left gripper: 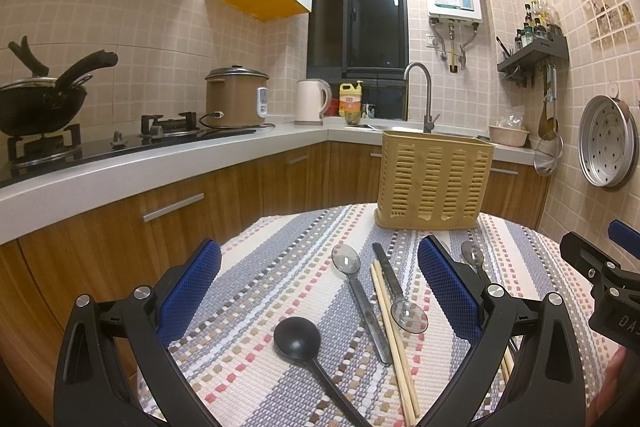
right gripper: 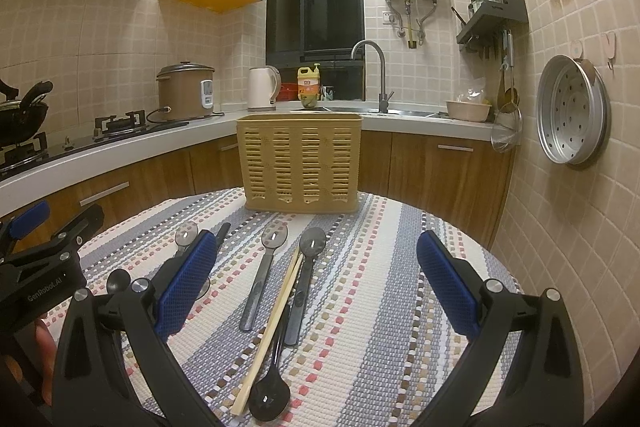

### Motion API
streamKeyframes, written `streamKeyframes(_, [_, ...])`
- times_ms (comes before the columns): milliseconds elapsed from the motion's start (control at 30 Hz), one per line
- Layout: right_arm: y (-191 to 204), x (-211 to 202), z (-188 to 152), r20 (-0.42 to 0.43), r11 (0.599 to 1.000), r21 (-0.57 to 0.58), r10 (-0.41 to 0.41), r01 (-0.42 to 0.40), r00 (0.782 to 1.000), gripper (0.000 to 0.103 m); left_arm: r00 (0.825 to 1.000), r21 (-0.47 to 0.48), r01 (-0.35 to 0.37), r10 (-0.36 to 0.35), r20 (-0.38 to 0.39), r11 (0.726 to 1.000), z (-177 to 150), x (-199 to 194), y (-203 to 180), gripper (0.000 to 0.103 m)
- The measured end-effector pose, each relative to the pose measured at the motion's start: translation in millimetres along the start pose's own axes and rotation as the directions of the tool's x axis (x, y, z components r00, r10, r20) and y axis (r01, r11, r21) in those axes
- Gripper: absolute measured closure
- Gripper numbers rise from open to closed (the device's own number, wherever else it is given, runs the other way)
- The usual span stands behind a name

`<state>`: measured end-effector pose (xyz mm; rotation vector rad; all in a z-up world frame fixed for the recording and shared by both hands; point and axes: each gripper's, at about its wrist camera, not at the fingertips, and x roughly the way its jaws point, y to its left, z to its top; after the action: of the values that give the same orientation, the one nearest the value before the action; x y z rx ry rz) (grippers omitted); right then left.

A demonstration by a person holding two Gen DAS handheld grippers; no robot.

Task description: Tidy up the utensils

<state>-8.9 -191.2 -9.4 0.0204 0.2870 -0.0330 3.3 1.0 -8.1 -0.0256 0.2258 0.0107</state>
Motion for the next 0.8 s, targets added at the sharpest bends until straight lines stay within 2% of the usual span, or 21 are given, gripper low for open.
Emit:
streamKeyframes(667, [0.4,1.0,-0.7,-0.002,1.000,0.000,-0.005,0.005,1.000,0.008,1.000,-0.001,0.000,0.000,0.000,1.000,0.9,-0.1,-0.1,0.007])
streamKeyframes(800, [-0.7,4.1,-1.4,-0.013,1.000,0.006,-0.028,0.028,1.000,0.008,1.000,-0.039,0.020,-0.021,-0.020,0.999,-1.1,5.4,6.8,0.007])
